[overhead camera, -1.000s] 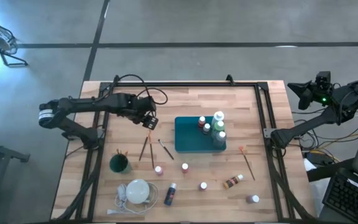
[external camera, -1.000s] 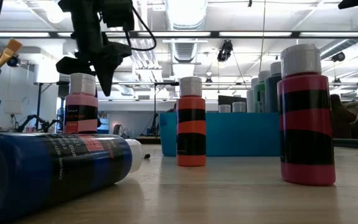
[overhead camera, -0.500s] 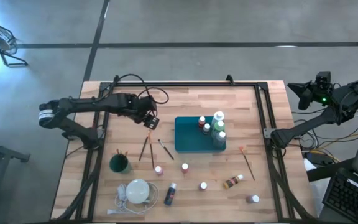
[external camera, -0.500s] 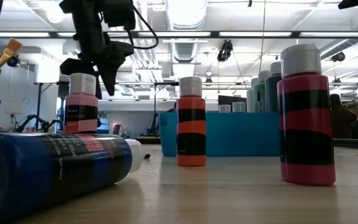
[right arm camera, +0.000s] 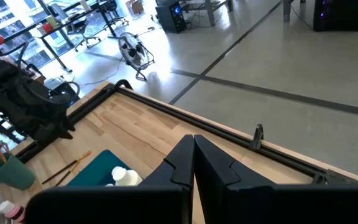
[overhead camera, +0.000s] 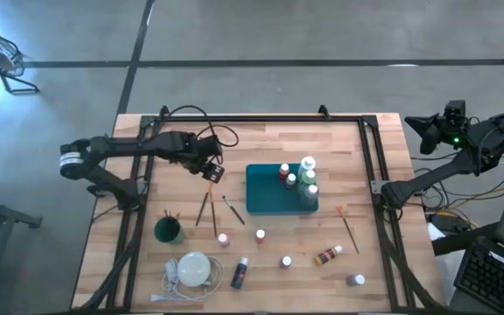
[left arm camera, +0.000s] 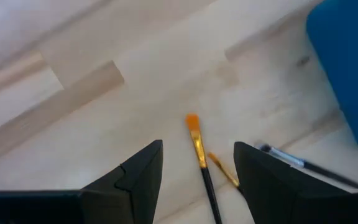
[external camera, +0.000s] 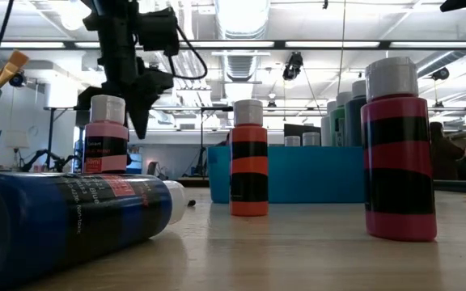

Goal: Pick & Place Paint Supplies
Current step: Put the gold paintbrush into the green cup

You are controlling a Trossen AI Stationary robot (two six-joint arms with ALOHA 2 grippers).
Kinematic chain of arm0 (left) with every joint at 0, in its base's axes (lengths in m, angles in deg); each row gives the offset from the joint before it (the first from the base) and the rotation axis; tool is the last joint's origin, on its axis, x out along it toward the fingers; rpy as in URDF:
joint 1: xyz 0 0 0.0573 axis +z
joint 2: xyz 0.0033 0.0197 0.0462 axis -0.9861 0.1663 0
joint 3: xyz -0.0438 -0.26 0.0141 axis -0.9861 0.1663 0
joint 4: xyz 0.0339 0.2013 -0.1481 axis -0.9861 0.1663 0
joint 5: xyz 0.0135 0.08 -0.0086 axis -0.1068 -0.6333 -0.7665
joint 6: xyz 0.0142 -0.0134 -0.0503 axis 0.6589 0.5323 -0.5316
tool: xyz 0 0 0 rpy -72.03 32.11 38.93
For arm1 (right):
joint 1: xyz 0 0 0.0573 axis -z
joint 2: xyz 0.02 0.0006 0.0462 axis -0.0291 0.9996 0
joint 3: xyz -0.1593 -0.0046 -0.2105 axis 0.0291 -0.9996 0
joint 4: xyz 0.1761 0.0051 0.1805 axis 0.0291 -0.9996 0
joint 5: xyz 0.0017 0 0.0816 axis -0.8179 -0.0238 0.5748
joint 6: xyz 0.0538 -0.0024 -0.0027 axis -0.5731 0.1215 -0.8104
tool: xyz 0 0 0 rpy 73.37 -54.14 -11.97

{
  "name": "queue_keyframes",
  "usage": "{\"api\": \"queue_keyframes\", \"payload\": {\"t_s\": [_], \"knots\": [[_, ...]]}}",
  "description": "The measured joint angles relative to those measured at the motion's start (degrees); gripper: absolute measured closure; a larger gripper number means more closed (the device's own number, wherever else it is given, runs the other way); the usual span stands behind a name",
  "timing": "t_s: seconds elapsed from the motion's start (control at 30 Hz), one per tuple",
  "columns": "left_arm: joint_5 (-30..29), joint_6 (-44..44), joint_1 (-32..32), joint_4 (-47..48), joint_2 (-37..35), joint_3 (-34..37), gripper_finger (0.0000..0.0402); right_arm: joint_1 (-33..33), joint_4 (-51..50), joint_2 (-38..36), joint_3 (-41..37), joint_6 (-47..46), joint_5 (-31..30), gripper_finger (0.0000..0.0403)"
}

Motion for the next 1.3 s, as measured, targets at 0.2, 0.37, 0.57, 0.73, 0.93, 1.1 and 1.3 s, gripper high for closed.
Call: {"api": "queue_keyframes", "payload": {"t_s": [0.2,0.37,0.57,0.73,0.93,1.1,1.3], "knots": [[0.28,0.73,-0.02,-0.17,-0.98,1.51,0.02,0.01,-0.02,0.0,0.0,0.0,0.0,0.0394],[0.28,1.49,-0.02,-1.02,-0.98,1.56,0.0199,0.02,0.0,0.0,0.0,0.0,0.0,0.0394],[0.89,1.51,-0.04,-0.59,-0.98,1.56,0.02,0.02,0.0,0.0,0.0,-0.02,0.0,0.0394],[0.91,1.59,-0.04,-0.59,-0.98,1.56,0.0199,0.01,-0.02,0.01,0.0,-0.01,0.0,0.0394],[1.02,1.81,-0.04,-0.57,-0.98,1.56,0.0199,0.0,-0.01,0.0,0.0,1.75,0.14,0.0394],[1.15,1.81,-0.04,-0.57,-0.98,1.56,0.02,0.0,-0.02,0.0,-0.02,3.24,2.93,0.0394],[1.13,1.81,-0.04,-0.57,-0.98,1.56,0.02,0.0,-0.03,0.0,0.0,4.49,7.17,0.0394]]}}
